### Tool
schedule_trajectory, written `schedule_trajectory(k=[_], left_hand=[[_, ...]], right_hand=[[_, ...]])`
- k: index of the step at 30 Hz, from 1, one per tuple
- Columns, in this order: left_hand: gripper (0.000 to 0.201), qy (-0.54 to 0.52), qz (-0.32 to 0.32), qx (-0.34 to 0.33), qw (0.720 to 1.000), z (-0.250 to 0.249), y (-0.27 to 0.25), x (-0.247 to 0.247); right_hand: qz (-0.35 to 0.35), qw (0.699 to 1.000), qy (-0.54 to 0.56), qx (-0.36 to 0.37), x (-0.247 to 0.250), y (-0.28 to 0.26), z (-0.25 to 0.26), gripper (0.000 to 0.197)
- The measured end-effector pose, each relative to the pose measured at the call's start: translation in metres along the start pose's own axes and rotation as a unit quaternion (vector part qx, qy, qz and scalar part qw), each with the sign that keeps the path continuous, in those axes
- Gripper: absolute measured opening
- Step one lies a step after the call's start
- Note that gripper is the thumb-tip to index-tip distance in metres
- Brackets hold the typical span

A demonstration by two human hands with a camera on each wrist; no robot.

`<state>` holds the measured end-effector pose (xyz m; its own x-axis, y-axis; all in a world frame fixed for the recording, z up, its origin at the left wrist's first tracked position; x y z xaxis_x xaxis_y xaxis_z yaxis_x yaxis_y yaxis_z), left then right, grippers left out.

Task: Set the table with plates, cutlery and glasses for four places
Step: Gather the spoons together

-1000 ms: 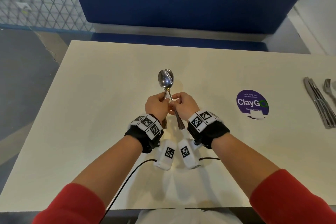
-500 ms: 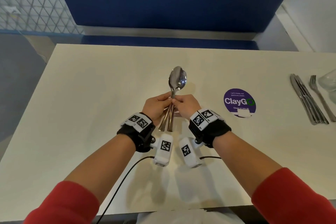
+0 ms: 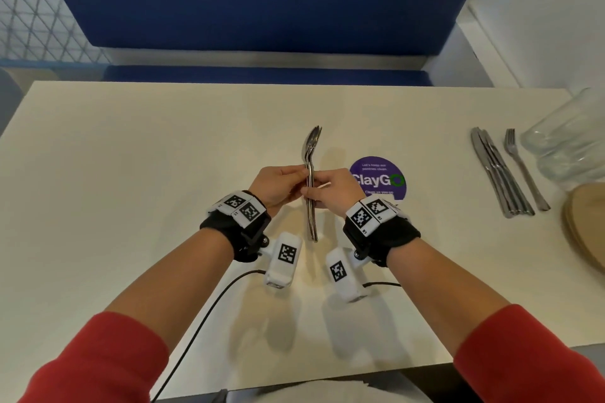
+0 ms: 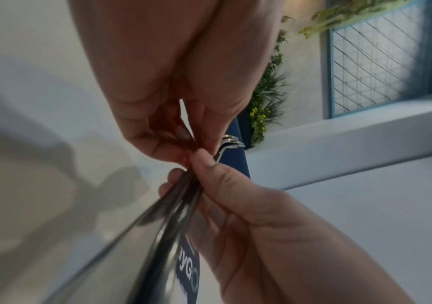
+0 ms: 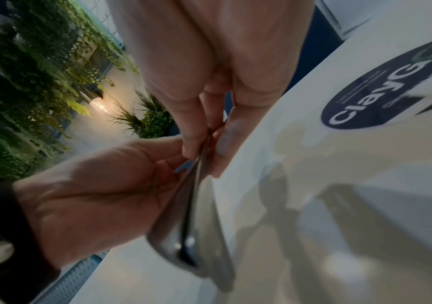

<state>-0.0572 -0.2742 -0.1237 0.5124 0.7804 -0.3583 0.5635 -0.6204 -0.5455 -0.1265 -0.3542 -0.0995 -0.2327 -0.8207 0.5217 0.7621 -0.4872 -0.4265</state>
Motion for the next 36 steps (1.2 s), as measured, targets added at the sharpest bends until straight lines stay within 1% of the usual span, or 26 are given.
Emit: schedule_trajectory(k=[4, 7, 9, 11, 14, 16, 19, 23, 25, 28, 30, 33, 36], left_hand=[[0.027, 0.016, 0.002, -0.031, 0.999, 0.013, 0.005, -0.037], [0.022, -0.024, 0.017, -0.013, 0.999, 0.024, 0.010, -0.057], [0.020, -0.032, 0.029, 0.006, 0.999, 0.028, 0.014, -0.071], [0.019, -0.032, 0.045, 0.021, 0.998, 0.032, 0.021, -0.088], [0.013, -0.004, 0.081, 0.025, 0.996, 0.039, 0.031, -0.122], [0.020, 0.038, 0.086, 0.015, 0.995, 0.044, 0.036, -0.143], [0.029, 0.140, 0.079, -0.018, 0.987, 0.050, 0.046, -0.171], [0.031, 0.289, 0.059, -0.038, 0.955, 0.056, 0.063, -0.203], [0.029, 0.298, 0.054, -0.024, 0.953, 0.064, 0.072, -0.220], [0.025, 0.244, 0.029, 0.021, 0.969, 0.082, 0.083, -0.244], [0.017, 0.231, 0.017, 0.033, 0.972, 0.093, 0.089, -0.260], [0.015, 0.275, -0.003, 0.012, 0.961, 0.102, 0.100, -0.283], [0.021, 0.322, -0.044, -0.001, 0.946, 0.105, 0.108, -0.294]], right_hand=[[-0.031, 0.999, -0.037, -0.002, 0.032, -0.002, -0.025, 0.022], [-0.036, 0.998, -0.043, -0.002, 0.049, -0.006, -0.037, 0.023], [-0.039, 0.998, -0.048, -0.008, 0.060, -0.006, -0.046, 0.031], [-0.053, 0.997, -0.039, -0.031, 0.076, -0.006, -0.058, 0.039], [-0.092, 0.993, -0.020, -0.077, 0.106, -0.011, -0.080, 0.040], [-0.117, 0.988, -0.013, -0.105, 0.126, -0.016, -0.095, 0.039], [-0.146, 0.979, -0.061, -0.127, 0.153, -0.023, -0.112, 0.035], [-0.148, 0.970, -0.114, -0.156, 0.187, -0.023, -0.141, 0.037], [-0.143, 0.965, -0.148, -0.161, 0.204, -0.019, -0.155, 0.037], [-0.129, 0.956, -0.208, -0.162, 0.229, -0.011, -0.176, 0.032], [-0.111, 0.954, -0.229, -0.161, 0.240, -0.003, -0.191, 0.029], [-0.090, 0.947, -0.272, -0.143, 0.251, 0.010, -0.206, 0.018], [-0.086, 0.942, -0.299, -0.124, 0.259, 0.020, -0.215, 0.019]])
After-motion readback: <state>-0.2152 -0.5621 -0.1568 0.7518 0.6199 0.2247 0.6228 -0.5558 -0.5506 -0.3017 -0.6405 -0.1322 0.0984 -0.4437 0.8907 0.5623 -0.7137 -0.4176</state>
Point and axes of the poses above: each hand's wrist, its own y-axis towards the middle knuckle, its own x-axis out of the back of the hand, z = x × y, the point moved 10 cm from there along y, towards the middle knuckle, and after that the axes turned 11 degrees about -y, right-handed, at the moved point
